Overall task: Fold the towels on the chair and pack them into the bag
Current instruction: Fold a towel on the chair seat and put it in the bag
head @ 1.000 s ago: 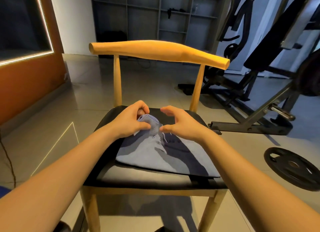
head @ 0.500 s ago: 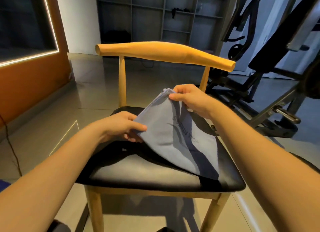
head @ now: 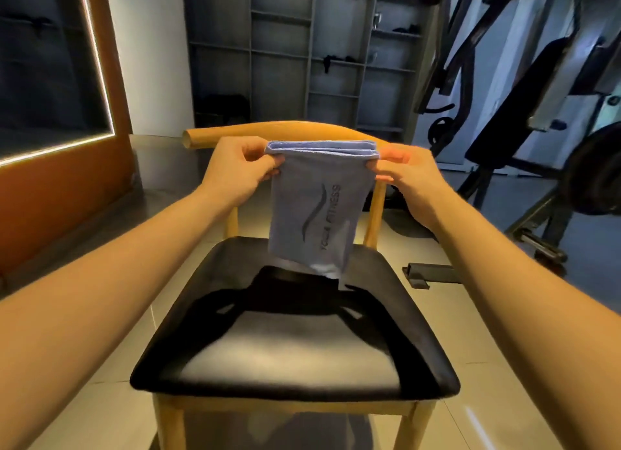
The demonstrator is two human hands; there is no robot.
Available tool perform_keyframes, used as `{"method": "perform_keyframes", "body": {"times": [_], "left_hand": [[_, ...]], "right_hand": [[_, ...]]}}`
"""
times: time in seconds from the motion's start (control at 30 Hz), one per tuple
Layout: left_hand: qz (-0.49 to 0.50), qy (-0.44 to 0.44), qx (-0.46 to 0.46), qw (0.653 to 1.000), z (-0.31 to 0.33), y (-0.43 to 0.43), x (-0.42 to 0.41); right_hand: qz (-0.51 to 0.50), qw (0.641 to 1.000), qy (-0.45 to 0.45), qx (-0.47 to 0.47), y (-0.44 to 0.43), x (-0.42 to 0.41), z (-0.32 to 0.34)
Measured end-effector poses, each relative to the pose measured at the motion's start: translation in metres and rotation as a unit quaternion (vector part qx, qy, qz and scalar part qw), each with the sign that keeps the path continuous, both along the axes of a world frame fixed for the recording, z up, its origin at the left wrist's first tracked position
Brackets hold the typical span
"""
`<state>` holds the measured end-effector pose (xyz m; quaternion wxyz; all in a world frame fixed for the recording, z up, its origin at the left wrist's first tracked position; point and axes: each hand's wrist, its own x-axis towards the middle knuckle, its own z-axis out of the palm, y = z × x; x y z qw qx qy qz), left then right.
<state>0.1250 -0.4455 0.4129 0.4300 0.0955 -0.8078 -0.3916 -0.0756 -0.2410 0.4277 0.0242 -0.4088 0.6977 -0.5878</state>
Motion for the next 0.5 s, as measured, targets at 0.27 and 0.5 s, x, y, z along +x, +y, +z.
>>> {"method": "perform_keyframes", "body": {"times": [0.27,0.5], "left_hand": [[-0.085,-0.241,-0.075,0.964,-0.117,0.029,0.072],[-0.128,-0.335,-0.107,0.927,-0.150,0.038,0.088]], "right_hand": [[0.095,0.982,0.001,0.165,0.065,0.057,-0.127],[0.100,0.936,0.108,0.320,0.091,0.087,-0.176]]}}
